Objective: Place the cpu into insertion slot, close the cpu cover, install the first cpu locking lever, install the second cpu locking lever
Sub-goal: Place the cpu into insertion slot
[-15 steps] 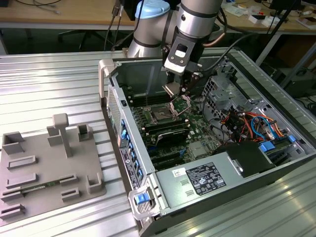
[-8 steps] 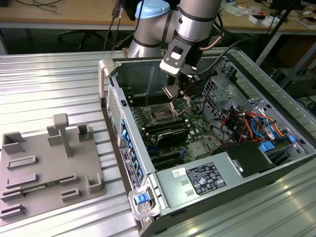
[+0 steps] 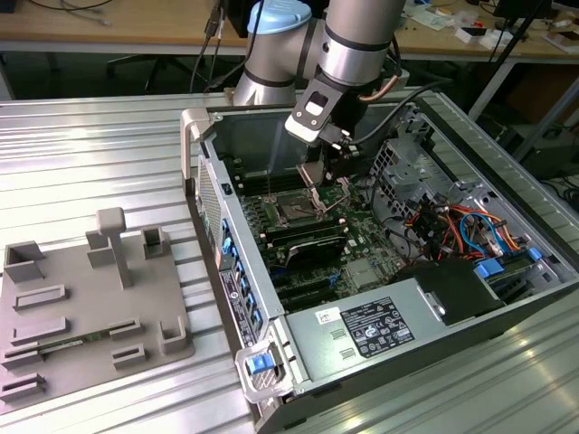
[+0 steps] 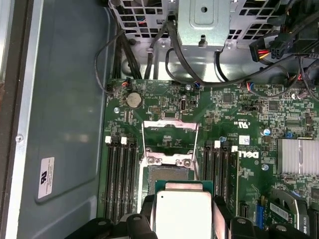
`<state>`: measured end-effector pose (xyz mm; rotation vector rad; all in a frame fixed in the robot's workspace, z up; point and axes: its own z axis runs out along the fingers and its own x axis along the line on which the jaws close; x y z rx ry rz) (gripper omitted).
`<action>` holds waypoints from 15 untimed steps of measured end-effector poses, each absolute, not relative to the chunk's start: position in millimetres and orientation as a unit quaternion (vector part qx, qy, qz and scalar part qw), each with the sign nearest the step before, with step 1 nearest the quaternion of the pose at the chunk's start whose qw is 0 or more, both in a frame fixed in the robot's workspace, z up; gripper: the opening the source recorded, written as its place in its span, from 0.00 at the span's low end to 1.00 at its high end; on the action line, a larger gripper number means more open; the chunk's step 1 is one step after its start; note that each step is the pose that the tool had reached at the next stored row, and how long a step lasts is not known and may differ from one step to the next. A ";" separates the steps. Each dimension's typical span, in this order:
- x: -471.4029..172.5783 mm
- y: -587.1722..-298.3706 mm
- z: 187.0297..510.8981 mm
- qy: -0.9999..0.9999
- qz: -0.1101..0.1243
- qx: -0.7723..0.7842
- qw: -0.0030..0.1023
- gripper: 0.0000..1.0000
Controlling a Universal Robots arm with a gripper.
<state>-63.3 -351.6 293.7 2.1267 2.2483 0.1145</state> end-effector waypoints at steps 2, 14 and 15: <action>-63.3 -351.6 293.6 0.726 0.037 0.687 0.022 0.55; -63.2 -351.6 291.0 0.724 0.037 0.688 0.022 0.55; -63.3 -351.6 289.0 0.721 0.037 0.692 0.022 0.55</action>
